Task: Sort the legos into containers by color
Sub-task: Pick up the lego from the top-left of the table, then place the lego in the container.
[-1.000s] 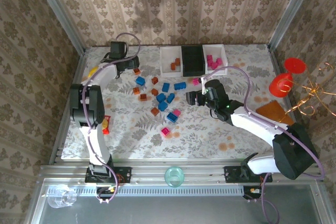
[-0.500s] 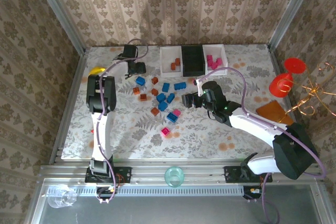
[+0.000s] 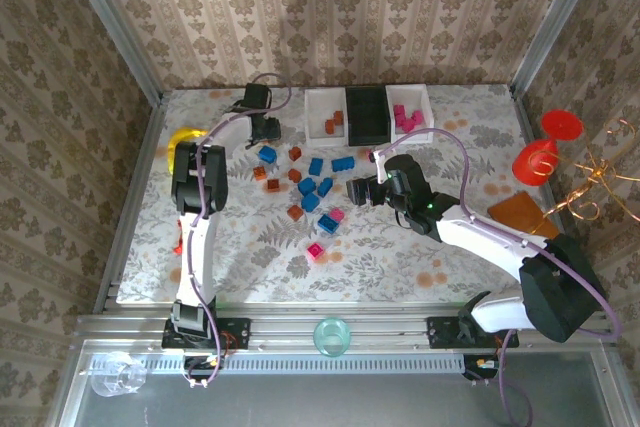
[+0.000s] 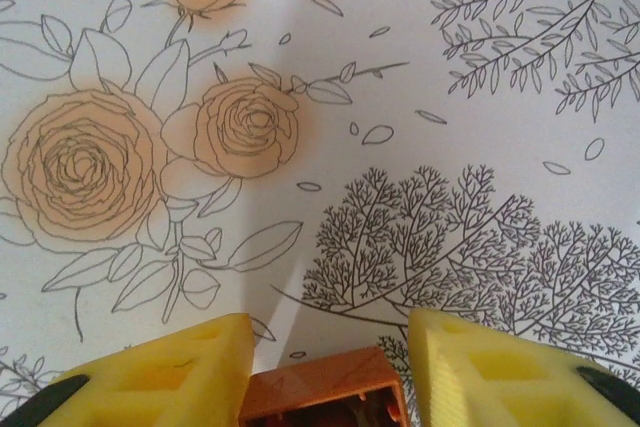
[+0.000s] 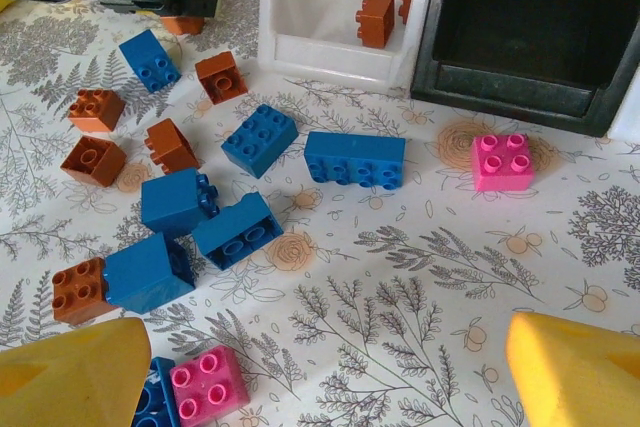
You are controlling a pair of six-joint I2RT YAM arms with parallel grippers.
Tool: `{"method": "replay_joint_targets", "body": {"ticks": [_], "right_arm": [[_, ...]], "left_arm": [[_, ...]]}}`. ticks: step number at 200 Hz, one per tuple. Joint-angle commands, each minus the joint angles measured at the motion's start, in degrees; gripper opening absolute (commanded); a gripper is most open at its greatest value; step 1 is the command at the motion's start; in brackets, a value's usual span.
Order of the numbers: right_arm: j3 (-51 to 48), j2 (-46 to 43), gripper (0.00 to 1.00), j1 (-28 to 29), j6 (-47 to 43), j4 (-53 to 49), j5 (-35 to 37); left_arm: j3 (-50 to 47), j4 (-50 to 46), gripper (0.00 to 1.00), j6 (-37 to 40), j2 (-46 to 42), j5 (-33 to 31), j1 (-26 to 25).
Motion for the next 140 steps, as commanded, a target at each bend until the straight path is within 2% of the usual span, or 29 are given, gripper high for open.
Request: {"method": "replay_joint_targets", "body": {"ticks": [1, 23, 45, 66, 93, 113, 140], "right_arm": [[0.42, -0.86, 0.93, 0.38, -0.08, -0.86, 1.62], [0.35, -1.25, 0.93, 0.36, -0.19, -0.98, 2.46], [0.35, -1.5, 0.93, 0.38, -0.24, -1.26, 3.56], [0.09, -2.16, 0.93, 0.29, -0.28, -1.91, 6.82], [-0.54, -3.21, 0.93, -0.21, -0.37, -2.34, 10.51], [-1.14, -3.88, 0.94, -0.49, 0.16, -1.72, 11.03], [-1.23, -4.13, 0.94, -0.5, 0.58, -1.77, 10.69]], "left_arm": [[2.34, -2.36, 0.43, 2.42, 1.35, -1.1, -0.57], [2.9, -2.88, 0.39, 3.28, 0.0, -1.43, -1.13], [0.41, -0.62, 0.37, 4.03, -5.13, -1.83, -2.4], [-5.76, 5.48, 0.36, 4.43, -12.15, -3.08, -5.21], [-11.26, 11.46, 0.34, 7.08, -17.63, -7.85, -10.66], [-10.05, 13.64, 0.34, 9.04, -16.92, -8.43, -13.91], [-0.57, 10.06, 0.34, 11.08, -10.09, -8.5, -15.42]]}}
